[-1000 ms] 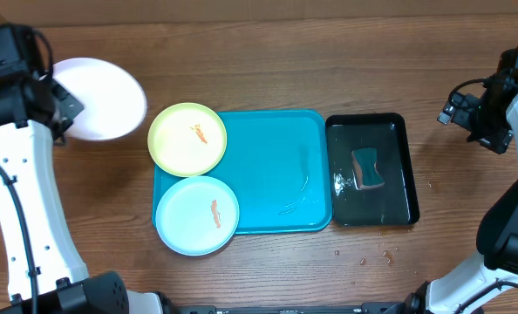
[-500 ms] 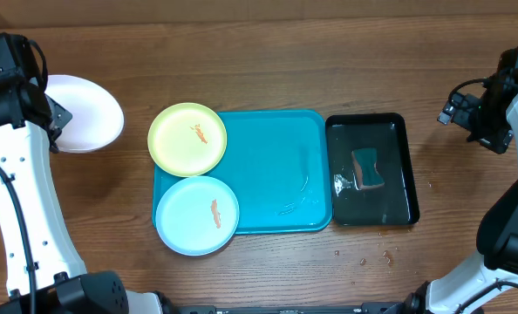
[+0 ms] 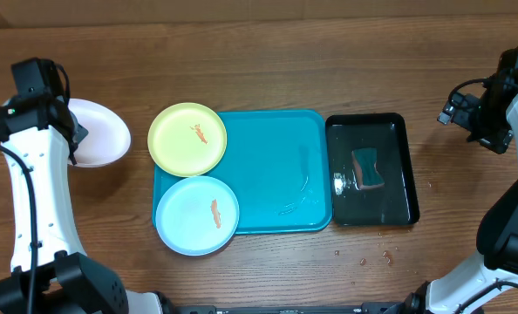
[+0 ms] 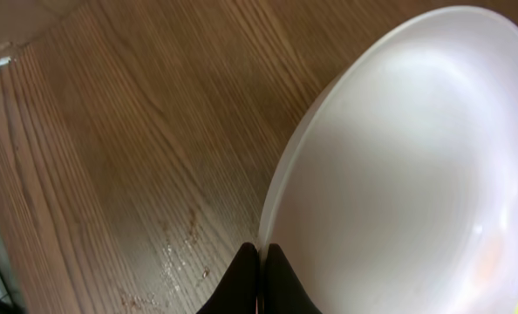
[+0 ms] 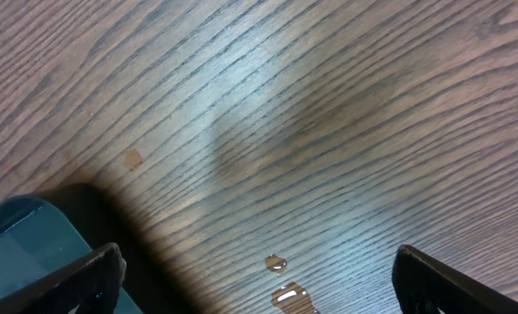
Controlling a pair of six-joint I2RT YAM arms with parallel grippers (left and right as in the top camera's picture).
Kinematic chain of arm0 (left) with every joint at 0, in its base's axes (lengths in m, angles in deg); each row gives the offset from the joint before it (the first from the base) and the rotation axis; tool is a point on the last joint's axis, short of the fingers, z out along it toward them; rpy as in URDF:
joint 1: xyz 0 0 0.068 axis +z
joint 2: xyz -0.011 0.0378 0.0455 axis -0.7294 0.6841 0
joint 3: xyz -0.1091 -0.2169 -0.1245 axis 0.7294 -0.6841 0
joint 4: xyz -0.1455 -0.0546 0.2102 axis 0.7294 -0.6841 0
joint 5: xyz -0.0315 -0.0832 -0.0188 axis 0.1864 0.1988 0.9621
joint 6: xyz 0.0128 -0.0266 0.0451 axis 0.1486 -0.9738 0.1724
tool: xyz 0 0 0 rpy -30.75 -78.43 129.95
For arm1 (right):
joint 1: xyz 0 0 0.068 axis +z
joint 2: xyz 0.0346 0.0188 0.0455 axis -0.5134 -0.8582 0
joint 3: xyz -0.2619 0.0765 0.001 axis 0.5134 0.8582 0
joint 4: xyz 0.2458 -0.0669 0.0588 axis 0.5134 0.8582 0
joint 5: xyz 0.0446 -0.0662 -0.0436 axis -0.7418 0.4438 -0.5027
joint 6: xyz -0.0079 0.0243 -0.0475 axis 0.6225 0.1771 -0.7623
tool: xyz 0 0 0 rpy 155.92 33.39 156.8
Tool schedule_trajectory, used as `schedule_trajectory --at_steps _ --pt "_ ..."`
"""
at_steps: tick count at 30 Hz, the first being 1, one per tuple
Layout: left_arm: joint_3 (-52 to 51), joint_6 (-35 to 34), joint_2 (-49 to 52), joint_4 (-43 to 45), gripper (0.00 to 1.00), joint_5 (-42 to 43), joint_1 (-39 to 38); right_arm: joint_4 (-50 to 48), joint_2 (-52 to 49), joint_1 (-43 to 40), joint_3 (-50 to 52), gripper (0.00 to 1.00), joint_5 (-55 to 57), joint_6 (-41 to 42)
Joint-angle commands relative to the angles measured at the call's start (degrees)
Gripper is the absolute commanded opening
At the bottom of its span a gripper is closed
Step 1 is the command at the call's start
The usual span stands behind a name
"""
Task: Clean dirty plates on tray and stack at the side
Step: 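Lower the white plate onto the table left of the tray, release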
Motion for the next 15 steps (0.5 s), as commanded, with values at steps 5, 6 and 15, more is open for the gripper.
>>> schedule_trajectory --at_steps 5,6,15 --pt "-7.13 -0.46 -0.24 5.75 0.04 -3.02 0.07 -0.22 1.20 -0.11 -1.27 1.00 -0.07 0.00" --pt "-7.93 -0.44 -0.24 6.47 0.04 -3.04 0.09 -0.22 1.20 -0.11 -1.27 1.00 -0.07 0.00" --pt "-14.51 1.64 -0.22 14.64 0.04 -2.75 0.07 -0.22 1.20 -0.11 -1.27 1.00 -0.07 0.00"
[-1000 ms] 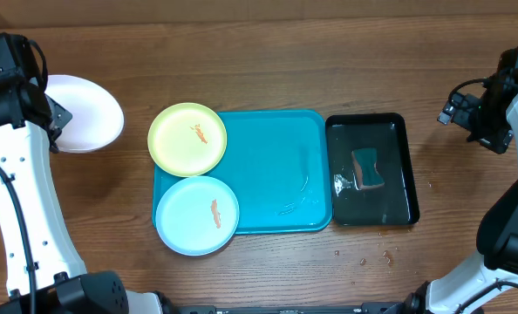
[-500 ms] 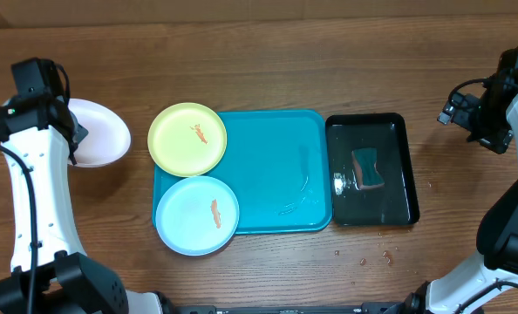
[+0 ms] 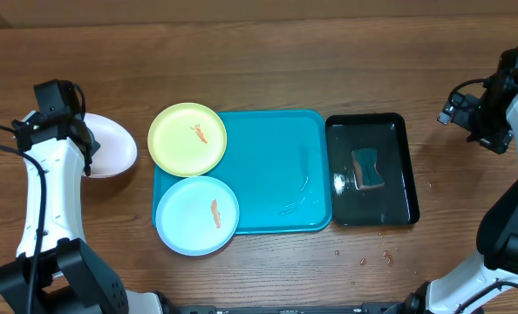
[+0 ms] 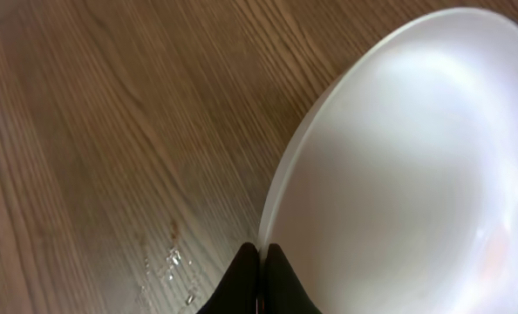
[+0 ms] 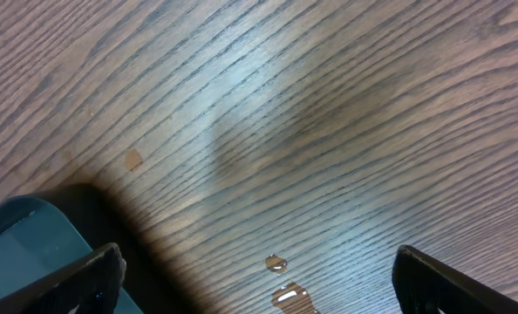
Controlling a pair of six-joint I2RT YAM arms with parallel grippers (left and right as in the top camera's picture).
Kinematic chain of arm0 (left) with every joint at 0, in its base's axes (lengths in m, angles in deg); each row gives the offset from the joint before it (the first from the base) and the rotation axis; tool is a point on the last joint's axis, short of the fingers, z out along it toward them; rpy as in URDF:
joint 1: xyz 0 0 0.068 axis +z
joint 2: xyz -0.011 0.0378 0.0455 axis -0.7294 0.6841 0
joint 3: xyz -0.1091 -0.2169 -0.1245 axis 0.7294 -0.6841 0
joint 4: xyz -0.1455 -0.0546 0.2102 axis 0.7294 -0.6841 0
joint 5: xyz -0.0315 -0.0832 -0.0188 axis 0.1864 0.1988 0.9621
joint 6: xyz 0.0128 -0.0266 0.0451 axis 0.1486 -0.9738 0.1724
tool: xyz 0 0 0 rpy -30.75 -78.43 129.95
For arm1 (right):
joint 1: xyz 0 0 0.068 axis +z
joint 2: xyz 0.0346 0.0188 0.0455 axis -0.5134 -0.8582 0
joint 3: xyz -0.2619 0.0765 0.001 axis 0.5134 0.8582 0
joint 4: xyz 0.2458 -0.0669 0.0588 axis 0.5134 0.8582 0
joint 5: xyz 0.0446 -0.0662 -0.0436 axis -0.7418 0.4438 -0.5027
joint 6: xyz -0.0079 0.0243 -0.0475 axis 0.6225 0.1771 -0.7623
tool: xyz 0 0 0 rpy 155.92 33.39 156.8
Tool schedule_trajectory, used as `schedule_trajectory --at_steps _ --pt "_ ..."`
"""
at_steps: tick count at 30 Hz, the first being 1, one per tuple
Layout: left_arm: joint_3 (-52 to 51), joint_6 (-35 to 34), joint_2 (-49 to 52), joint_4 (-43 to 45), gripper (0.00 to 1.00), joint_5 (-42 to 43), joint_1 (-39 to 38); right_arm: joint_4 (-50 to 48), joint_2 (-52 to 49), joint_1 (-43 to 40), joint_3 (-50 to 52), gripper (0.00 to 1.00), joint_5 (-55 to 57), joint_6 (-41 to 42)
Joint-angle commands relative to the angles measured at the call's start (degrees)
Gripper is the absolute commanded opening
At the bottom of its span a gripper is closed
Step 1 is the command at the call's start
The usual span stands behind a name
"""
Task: Clean dirty plates on tray and stack at the side
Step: 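Lower the white plate onto the table left of the tray, release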
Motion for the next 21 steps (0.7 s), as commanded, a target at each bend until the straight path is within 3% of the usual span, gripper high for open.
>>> schedule_trajectory --at_steps 1,12,21 --pt "-2.03 0.74 -0.22 2.14 0.04 -1.20 0.04 -0.20 1.20 -0.11 -1.27 1.00 -0.09 0.00" --pt "-8.44 3.19 0.07 11.52 0.04 2.97 -0.02 -0.20 1.20 -0.11 -1.27 1.00 -0.09 0.00" --pt "-8.55 4.07 2.27 13.00 0.04 4.76 -0.02 -0.17 1.20 -0.11 -1.27 1.00 -0.09 0.00"
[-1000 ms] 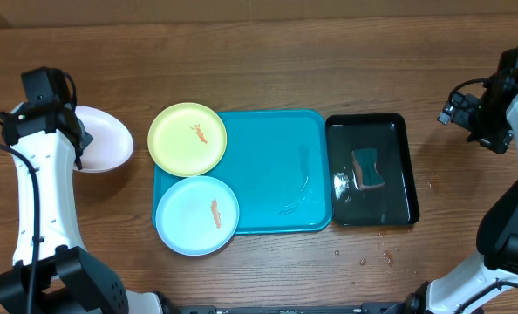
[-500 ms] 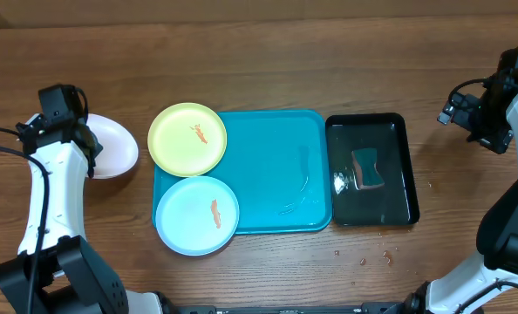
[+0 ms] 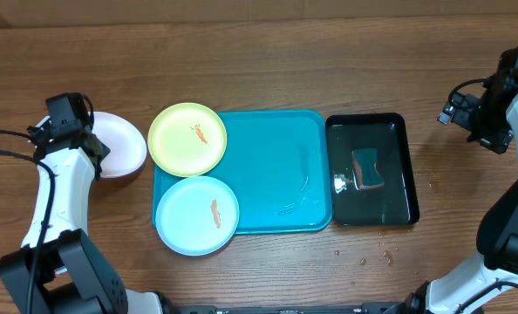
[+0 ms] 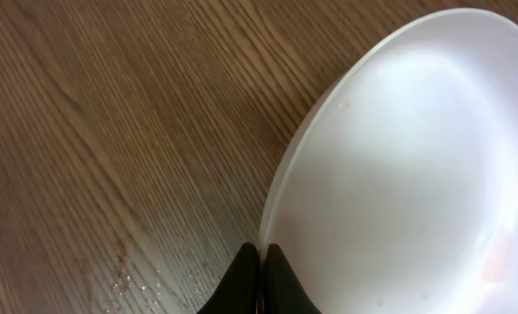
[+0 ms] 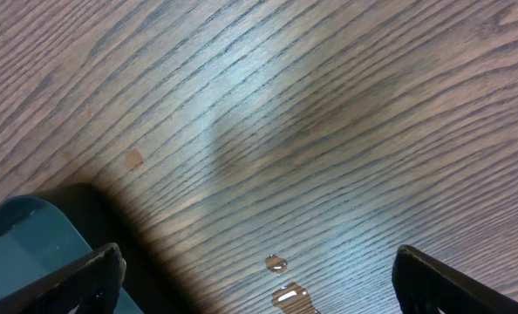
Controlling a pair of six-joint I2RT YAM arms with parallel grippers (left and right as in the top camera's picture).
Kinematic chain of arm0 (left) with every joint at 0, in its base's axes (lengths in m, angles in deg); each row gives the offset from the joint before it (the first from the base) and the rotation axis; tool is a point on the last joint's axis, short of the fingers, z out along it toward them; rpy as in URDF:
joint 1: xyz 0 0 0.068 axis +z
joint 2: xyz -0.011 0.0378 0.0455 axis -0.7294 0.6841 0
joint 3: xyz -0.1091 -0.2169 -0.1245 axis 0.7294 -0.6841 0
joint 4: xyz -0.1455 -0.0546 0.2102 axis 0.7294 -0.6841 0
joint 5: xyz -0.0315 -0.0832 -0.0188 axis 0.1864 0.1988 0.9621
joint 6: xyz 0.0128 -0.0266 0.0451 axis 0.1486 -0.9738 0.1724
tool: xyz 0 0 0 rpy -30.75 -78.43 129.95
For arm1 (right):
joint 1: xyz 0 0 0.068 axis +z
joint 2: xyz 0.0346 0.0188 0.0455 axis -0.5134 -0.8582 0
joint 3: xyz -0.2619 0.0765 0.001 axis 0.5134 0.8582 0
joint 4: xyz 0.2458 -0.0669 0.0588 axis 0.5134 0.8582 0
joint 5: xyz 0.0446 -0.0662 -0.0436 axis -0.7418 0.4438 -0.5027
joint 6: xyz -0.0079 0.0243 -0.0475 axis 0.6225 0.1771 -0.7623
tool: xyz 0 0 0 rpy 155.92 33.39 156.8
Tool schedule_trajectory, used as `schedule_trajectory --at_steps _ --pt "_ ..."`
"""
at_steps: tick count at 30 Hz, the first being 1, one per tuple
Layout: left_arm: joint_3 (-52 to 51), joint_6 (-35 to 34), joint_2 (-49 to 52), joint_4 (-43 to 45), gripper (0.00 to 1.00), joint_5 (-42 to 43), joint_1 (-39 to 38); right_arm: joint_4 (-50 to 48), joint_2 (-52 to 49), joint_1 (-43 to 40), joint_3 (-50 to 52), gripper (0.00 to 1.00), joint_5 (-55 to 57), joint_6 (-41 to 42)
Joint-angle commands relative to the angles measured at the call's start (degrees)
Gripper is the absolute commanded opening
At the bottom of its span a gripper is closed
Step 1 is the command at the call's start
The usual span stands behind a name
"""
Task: Clean dirty plates on tray and stack at the side
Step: 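Lower the white plate onto the table left of the tray, release, then move left gripper to the yellow plate rim and pinch it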
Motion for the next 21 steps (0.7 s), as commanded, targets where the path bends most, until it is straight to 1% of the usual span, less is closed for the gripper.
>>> schedule_trajectory --at_steps 1,4,5,6,8,10,11,13,15,18,21 --pt "-0.24 1.53 2.08 0.39 0.04 1.42 0.00 -0.20 1.20 -0.11 -1.27 1.00 -0.09 0.00" --pt "-0.24 2.67 3.61 0.70 0.04 1.44 0.00 -0.17 1.20 -0.11 -1.27 1.00 -0.09 0.00" --pt "-0.24 2.78 3.85 0.83 0.06 1.38 0.00 -0.17 1.20 -0.11 -1.27 1.00 -0.09 0.00" --pt "-0.24 3.19 3.85 1.16 0.10 1.46 0.00 -0.17 1.20 -0.11 -1.27 1.00 -0.09 0.00" --pt "-0.13 4.52 3.78 1.75 0.26 1.42 0.00 -0.20 1.20 -0.11 -1.27 1.00 -0.09 0.00" --pt "0.98 5.88 3.76 1.62 0.49 1.57 0.00 -0.20 1.20 -0.11 -1.27 1.00 -0.09 0.00" --pt "1.70 6.40 3.67 1.18 0.55 2.25 -0.02 -0.17 1.20 -0.11 -1.27 1.00 -0.09 0.00" --pt "4.17 8.15 3.45 -1.22 0.58 5.29 0.00 -0.17 1.20 -0.11 -1.27 1.00 -0.09 0.00" --pt "7.58 10.12 3.06 -4.98 0.58 10.49 -0.02 -0.20 1.20 -0.11 -1.27 1.00 -0.09 0.00" --pt "13.07 14.25 2.71 -9.75 0.58 22.69 -0.17 -0.20 1.20 -0.11 -1.27 1.00 -0.09 0.00" --pt "15.52 19.52 2.71 -10.99 0.58 32.89 -0.52 -0.20 1.20 -0.11 -1.27 1.00 -0.09 0.00"
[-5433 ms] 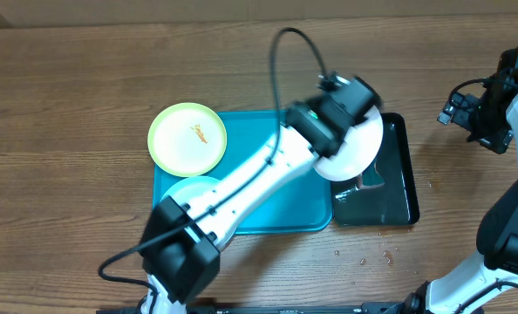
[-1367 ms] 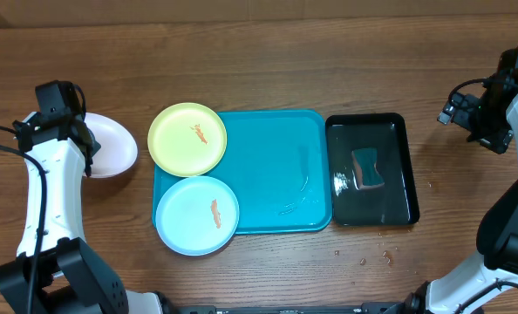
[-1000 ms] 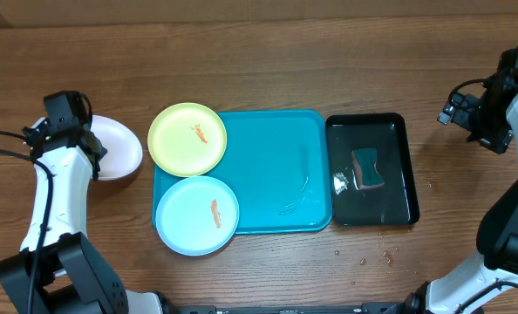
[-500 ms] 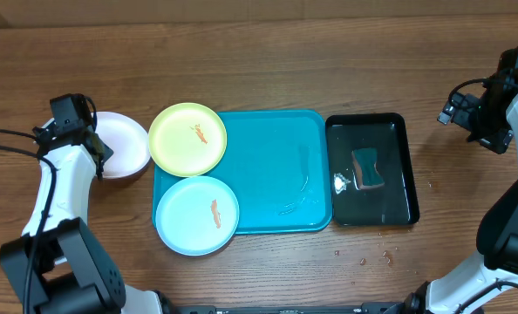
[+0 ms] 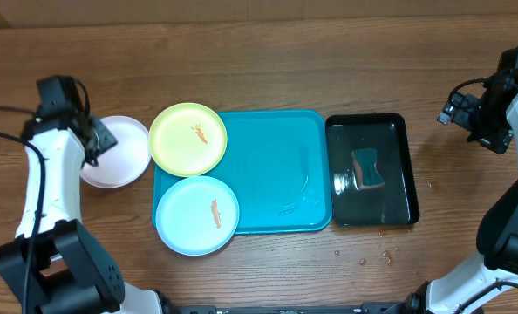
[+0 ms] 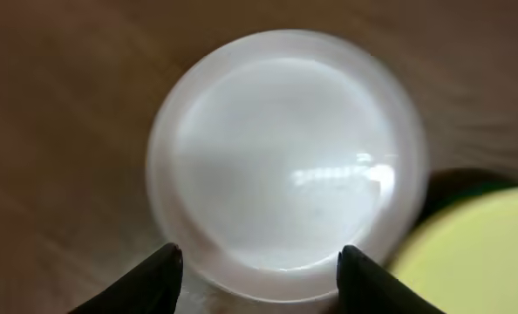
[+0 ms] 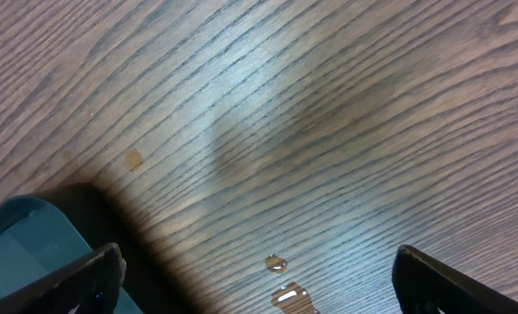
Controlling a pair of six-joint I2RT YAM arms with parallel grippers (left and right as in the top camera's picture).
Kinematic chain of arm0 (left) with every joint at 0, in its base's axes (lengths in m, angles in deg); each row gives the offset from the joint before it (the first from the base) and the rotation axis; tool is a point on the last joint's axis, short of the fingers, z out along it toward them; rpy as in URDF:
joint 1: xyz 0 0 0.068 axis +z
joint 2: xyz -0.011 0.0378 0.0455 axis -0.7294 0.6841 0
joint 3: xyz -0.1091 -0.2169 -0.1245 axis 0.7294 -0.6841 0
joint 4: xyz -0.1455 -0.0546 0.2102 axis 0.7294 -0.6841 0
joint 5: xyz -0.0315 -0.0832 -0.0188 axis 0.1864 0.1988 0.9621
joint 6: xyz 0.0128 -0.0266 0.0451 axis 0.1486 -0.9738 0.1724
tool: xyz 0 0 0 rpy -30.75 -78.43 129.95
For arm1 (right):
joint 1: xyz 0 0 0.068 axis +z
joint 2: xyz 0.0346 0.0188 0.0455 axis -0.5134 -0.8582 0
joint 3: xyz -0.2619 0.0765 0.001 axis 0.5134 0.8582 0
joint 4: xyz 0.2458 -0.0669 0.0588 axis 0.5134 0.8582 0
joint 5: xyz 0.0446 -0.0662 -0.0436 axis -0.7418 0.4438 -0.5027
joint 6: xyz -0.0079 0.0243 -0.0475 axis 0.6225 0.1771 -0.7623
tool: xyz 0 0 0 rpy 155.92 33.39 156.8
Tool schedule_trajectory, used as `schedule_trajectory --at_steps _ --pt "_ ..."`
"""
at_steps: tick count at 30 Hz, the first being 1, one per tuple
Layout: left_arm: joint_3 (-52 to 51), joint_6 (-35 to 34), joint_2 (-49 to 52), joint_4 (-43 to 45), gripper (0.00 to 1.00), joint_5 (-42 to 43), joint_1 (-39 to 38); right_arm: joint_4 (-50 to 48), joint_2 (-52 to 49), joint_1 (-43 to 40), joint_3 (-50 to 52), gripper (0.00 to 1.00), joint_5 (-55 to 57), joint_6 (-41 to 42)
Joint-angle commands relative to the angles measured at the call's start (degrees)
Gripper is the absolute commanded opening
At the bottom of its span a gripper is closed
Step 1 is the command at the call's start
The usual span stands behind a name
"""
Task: Clean dirty plates on tray and stack at the side
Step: 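Move left gripper to the yellow plate rim and pinch it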
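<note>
A white plate (image 5: 119, 151) lies flat on the table left of the teal tray (image 5: 276, 166); in the left wrist view the white plate (image 6: 285, 157) fills the picture. My left gripper (image 6: 261, 277) hangs open just above its near rim, holding nothing. A yellow plate (image 5: 187, 139) with an orange smear sits on the tray's back left corner. A light blue plate (image 5: 197, 215), also smeared, sits at the tray's front left. My right gripper (image 7: 257, 279) is open over bare wood at the far right.
A black basin (image 5: 372, 170) of water with a sponge (image 5: 367, 168) stands right of the tray. Water drops (image 7: 281, 279) lie on the wood by the basin's corner (image 7: 32, 244). The yellow plate's edge (image 6: 477, 253) lies close beside the white plate.
My left gripper has let go of the white plate and opened. The plate, held tilted by its rim before, now lies flat on the table left of the tray. The right arm is unchanged.
My left gripper was shut on the white plate's rim, holding it tilted far left of the tray. At the following two moments the plate was nearer the tray, still gripped. Now it rests flat beside the yellow plate and the gripper is open.
</note>
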Motion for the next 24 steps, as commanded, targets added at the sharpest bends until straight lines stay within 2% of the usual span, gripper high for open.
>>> schedule_trajectory --at_steps 1,3,8,24 --pt "3.89 8.83 -1.01 -0.79 0.56 17.68 -0.74 -0.20 1.20 -0.11 -1.27 1.00 -0.09 -0.04" --pt "3.50 8.94 -0.85 -0.85 0.40 18.03 -1.38 -0.17 1.20 -0.11 -1.27 1.00 -0.09 -0.04" --pt "1.49 8.94 0.70 -0.22 0.32 17.84 -3.06 -0.20 1.20 -0.11 -1.27 1.00 -0.09 -0.04" --pt "1.20 8.94 13.27 2.01 0.35 17.00 -7.08 -0.20 1.20 -0.11 -1.27 1.00 -0.09 -0.04"
